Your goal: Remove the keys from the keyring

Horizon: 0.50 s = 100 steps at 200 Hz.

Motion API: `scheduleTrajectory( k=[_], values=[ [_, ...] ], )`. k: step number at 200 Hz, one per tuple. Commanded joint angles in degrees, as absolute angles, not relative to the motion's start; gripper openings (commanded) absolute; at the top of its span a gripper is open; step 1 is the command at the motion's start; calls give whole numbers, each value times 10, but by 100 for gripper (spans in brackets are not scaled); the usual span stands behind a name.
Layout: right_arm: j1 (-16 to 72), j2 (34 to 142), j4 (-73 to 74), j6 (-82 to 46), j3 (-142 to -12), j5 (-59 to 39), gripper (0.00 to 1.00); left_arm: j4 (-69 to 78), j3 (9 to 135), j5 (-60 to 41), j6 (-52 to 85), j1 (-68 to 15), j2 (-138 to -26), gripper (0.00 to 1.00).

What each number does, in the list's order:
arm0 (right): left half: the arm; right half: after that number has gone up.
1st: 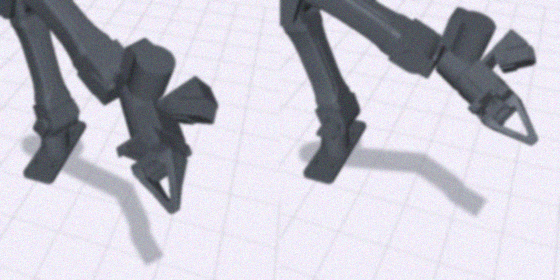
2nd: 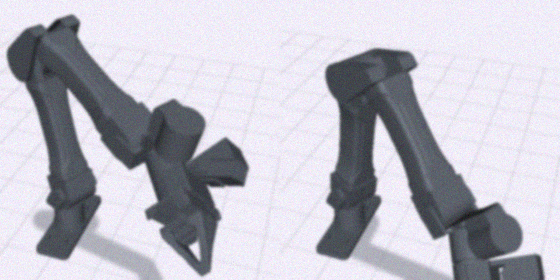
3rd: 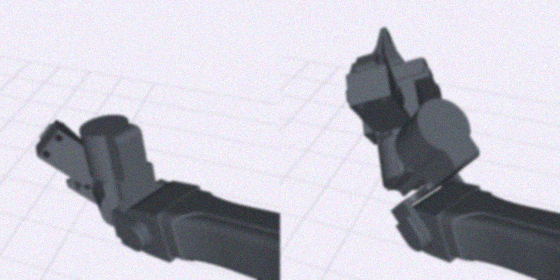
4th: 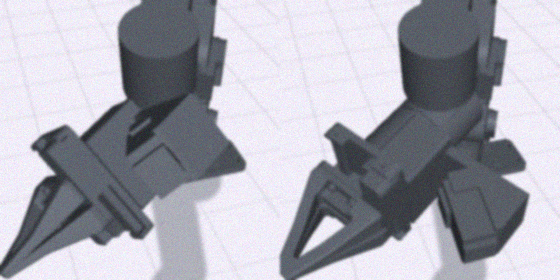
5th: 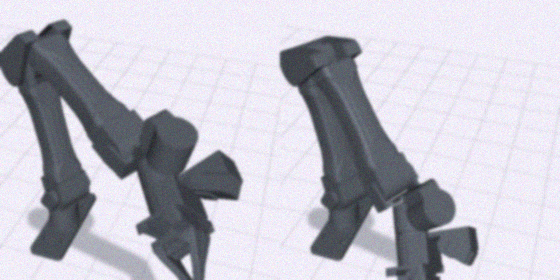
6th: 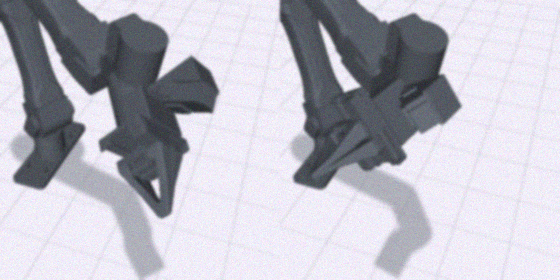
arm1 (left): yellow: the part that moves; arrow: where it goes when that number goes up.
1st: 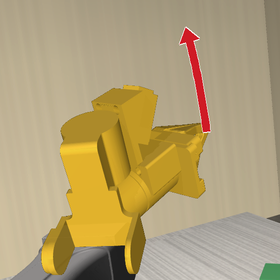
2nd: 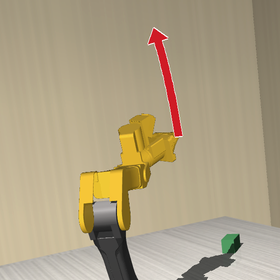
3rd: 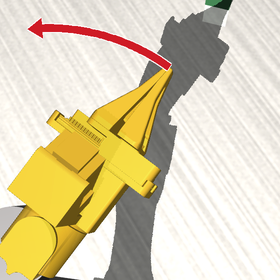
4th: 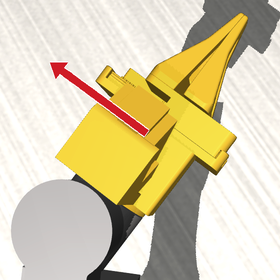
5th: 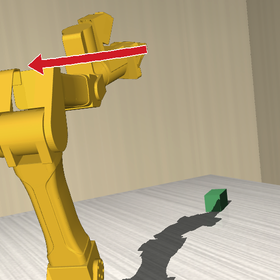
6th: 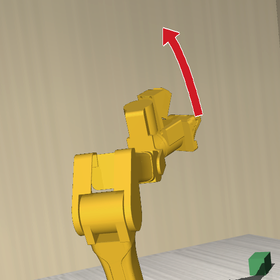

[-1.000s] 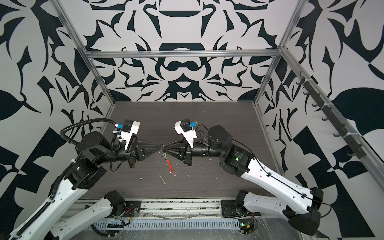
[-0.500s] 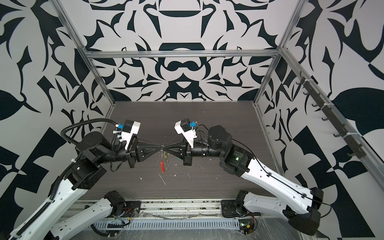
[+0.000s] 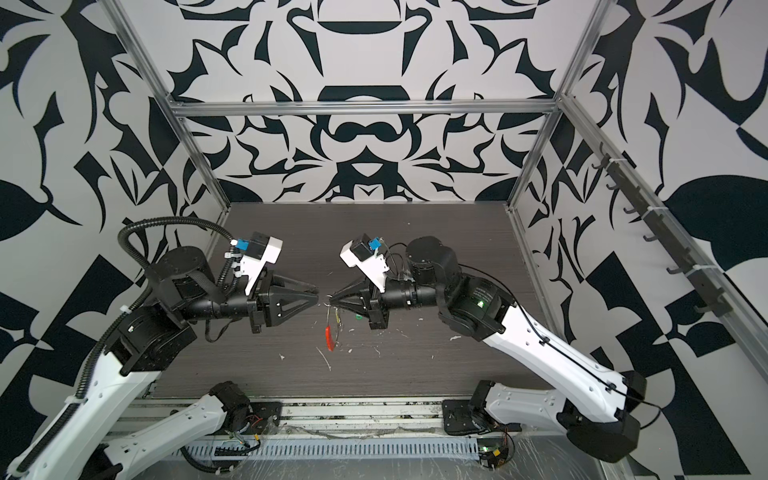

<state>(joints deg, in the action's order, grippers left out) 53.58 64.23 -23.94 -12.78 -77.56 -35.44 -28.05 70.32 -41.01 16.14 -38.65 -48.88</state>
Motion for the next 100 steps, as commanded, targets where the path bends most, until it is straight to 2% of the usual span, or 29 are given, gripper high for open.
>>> scheduleTrajectory(
  k=[1, 47, 100],
  values=[
    [533, 650, -289, -102, -820, -373, 0, -384, 735, -424, 121, -387, -510, 31],
    [531, 663, -309, -99, -840, -379, 0, -407, 754, -438, 111, -387, -528, 31],
    [528, 667, -315, -95, -845, -378, 0, -404, 757, -455, 109, -388, -542, 25]
  ],
)
